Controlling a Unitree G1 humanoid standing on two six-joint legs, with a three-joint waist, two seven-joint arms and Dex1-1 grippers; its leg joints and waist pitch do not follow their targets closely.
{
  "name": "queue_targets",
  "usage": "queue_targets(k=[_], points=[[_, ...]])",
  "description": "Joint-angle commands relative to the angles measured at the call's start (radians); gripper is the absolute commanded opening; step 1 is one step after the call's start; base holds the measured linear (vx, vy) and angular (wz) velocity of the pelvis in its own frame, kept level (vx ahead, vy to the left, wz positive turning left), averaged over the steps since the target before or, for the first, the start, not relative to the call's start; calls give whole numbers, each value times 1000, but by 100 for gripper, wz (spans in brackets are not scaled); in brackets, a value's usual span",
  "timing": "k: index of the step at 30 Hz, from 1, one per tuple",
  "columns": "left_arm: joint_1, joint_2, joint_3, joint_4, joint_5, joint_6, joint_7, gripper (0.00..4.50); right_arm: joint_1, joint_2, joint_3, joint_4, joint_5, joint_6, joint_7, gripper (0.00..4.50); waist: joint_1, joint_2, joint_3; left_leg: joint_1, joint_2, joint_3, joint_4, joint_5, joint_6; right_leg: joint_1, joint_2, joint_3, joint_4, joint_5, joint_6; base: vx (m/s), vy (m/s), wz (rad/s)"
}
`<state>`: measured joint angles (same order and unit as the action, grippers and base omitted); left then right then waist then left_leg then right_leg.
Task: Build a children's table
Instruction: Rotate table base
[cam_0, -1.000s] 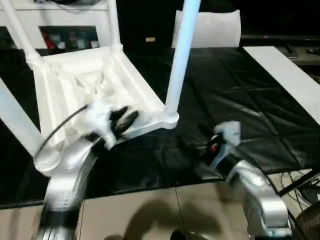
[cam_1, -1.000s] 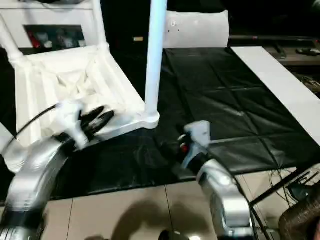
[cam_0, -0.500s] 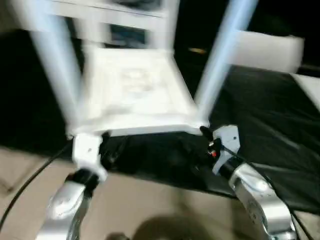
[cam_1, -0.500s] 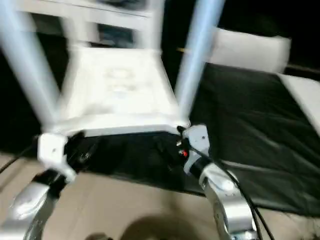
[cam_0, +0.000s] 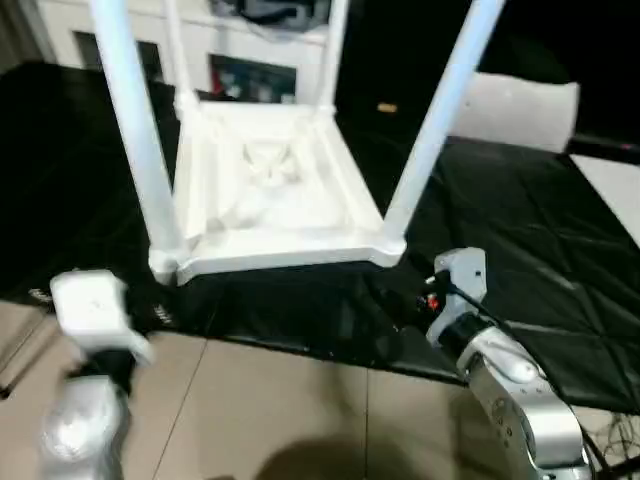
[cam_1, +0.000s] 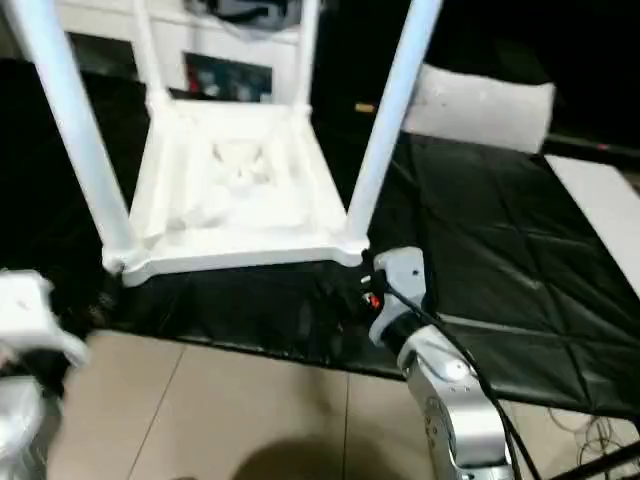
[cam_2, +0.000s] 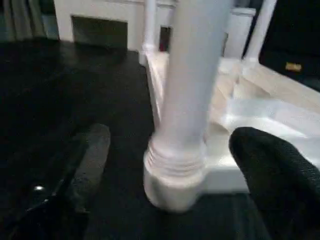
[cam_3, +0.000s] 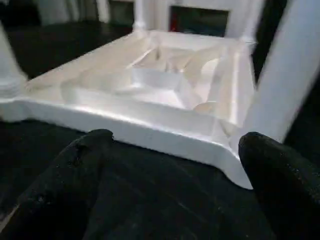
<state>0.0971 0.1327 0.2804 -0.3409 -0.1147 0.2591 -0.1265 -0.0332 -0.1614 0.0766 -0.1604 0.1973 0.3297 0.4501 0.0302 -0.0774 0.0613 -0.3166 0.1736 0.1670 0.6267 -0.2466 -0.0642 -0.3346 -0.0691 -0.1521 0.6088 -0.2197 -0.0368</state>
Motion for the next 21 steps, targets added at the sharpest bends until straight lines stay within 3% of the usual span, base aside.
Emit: queue_targets(k=[1, 2, 5, 6, 8, 10, 13, 17, 18, 19, 20, 21], points=[[-31, 13, 5, 32, -16, 11, -3, 446, -9, -16, 10, -2, -19, -1, 15, 450, -7, 19, -35, -3, 77, -53, -99, -342, -24, 0, -117, 91, -127, -512, 1, 0, 0, 0], [-51, 24, 6, 48, -27, 11, -16, 446, -8, -24, 21, -5, -27, -9, 26, 450, -8, 21, -36, -12, 84, -56, -107, -319, -24, 2, -112, 93, -115, -437, -15, 0, 0, 0], [-73, 38, 8, 70, -39, 12, -33, 446, -3, -28, 29, -16, -22, 1, 36, 450, -7, 20, -44, -17, 89, -54, -107, -270, -24, 7, -114, 101, -99, -334, -48, 18, 2, 0], [-125, 71, 14, 128, -68, 21, -81, 446, 2, -39, 43, -28, -18, -1, 48, 450, -5, 21, -50, -17, 88, -50, -105, -219, -18, 7, -111, 104, -90, -252, -69, 53, 6, 1], [-135, 82, 10, 140, -78, 22, -105, 446, 2, -40, 45, -28, -19, -3, 46, 450, 1, 23, -65, -22, 90, -47, -95, -39, 4, 14, -110, 107, -56, 4, -120, 55, -9, -2], [-153, 109, -9, 165, -95, 25, -161, 446, 2, -43, 46, -26, -11, 3, 46, 450, 0, 19, -64, -22, 89, -40, -93, 17, 20, 14, -106, 108, -47, 95, -152, 28, -6, -2], [-185, 141, -28, 208, -104, 24, -209, 446, -3, -48, 51, -21, -17, -4, 53, 450, 3, 14, -64, -23, 84, -34, -94, -16, 29, 22, -110, 112, -51, 37, -162, 0, 0, 0], [-223, 164, -50, 241, -152, 42, -302, 446, -11, -53, 52, -11, -30, 1, 46, 450, 3, 16, -61, -21, 86, -29, -95, -35, 28, 16, -108, 117, -53, 0, -172, 0, 0, 0], [-228, 173, -64, 238, -183, 56, -350, 446, -14, -54, 48, -4, -39, 6, 31, 450, 6, 18, -55, -15, 88, -26, -98, -89, 13, 10, -109, 118, -62, -80, -170, 0, 0, 0], [-228, 174, -66, 237, -188, 57, -357, 446, -14, -54, 48, -3, -40, 7, 29, 450, 8, 18, -55, -15, 88, -26, -98, -98, 7, 9, -110, 118, -63, -98, -169, 0, 0, 0], [-228, 181, -80, 228, -216, 67, -400, 446, -19, -55, 46, 5, -43, 14, 20, 450, 9, 26, -54, -13, 89, -27, -99, -108, 0, 8, -109, 118, -64, -110, -168, 0, 0, 0], [-228, 183, -84, 226, -225, 71, -414, 446, -21, -55, 45, 8, -45, 16, 18, 450, 9, 22, -53, -13, 90, -27, -101, -119, -10, 6, -107, 118, -65, -125, -165, 0, 0, 0]])
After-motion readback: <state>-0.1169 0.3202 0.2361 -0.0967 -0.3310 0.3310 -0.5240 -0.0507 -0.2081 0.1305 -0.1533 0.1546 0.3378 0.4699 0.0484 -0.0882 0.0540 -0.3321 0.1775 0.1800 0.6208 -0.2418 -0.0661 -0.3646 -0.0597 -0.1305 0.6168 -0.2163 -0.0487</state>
